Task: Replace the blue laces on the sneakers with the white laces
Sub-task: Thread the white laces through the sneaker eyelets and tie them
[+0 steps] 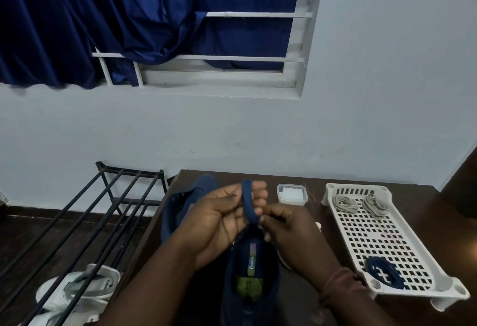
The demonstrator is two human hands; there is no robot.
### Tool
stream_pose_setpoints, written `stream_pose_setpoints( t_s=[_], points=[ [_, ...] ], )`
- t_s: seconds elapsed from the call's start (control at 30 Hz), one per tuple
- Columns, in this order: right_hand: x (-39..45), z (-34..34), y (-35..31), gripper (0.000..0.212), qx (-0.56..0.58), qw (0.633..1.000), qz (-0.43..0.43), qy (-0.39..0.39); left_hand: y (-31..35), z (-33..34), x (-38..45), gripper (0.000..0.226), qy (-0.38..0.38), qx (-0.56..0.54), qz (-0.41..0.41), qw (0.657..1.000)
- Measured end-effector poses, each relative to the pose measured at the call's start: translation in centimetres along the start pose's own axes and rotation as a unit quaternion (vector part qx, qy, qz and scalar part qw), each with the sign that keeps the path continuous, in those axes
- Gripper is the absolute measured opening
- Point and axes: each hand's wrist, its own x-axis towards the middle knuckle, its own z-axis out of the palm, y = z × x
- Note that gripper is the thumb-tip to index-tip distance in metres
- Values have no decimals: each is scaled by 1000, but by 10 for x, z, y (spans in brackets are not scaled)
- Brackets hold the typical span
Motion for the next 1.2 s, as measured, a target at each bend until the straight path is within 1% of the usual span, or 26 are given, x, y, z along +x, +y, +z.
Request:
stream_pose_setpoints(
  t_s=[0.07,0.1,0.17,0.23,0.3,0.37,0.47,0.53,0.6,0.67,0.7,0.8,0.83,0.87,0.93,0.97,1.0,1.03,1.1,1.17,1.2],
  points=[
    [-2,11,-2,27,-4,1000,6,17,-2,-2,4,35,46,-31,22,998],
    [-2,16,-2,26,-23,999,-7,35,-4,-2,6,34,66,-36,29,997],
    [-3,23,1,23,-116,987,-66,88,-7,-2,9,33,103,-40,41,993],
    [-5,28,2,18,-193,967,-100,130,-11,-1,13,33,131,-56,42,989],
    [-7,29,0,16,-220,957,-106,158,-14,1,15,33,150,-52,36,987],
    [-8,31,1,14,-223,955,-102,169,-17,2,16,32,162,-40,34,985],
    [-6,36,9,8,-197,959,-106,177,-20,5,16,31,178,-38,34,983],
    [-4,39,12,15,-175,962,-108,179,-24,6,15,32,185,-36,30,982],
    [-4,38,9,14,-138,967,-108,184,-29,6,15,33,191,-20,30,981],
    [-4,33,4,19,-65,979,-55,185,-33,7,15,34,196,-11,28,980],
    [-3,30,1,18,-18,981,-19,191,-34,8,15,34,197,-7,26,980],
    [-2,27,4,11,132,967,82,201,-37,14,15,35,198,19,28,980],
    [-3,28,4,12,139,966,88,200,-39,16,14,35,196,28,30,980],
    [-4,29,5,14,106,971,76,199,-41,17,14,35,198,35,35,979],
    [-8,35,5,16,4,979,20,201,-45,18,13,30,205,53,49,976],
    [-9,39,5,16,-47,977,-13,205,-46,18,11,30,207,58,54,975],
    [-10,44,4,15,-77,975,-35,207,-47,19,10,34,206,59,56,975],
    [-10,47,4,11,-80,974,-41,206,-48,20,8,40,203,58,56,976],
    [-9,46,4,17,-19,977,-8,212,-47,24,5,45,196,64,61,977],
    [-6,39,4,19,89,974,38,203,-48,29,3,41,194,70,70,976],
    [-4,35,5,20,112,973,48,194,-48,31,4,38,192,69,72,976]
  ],
)
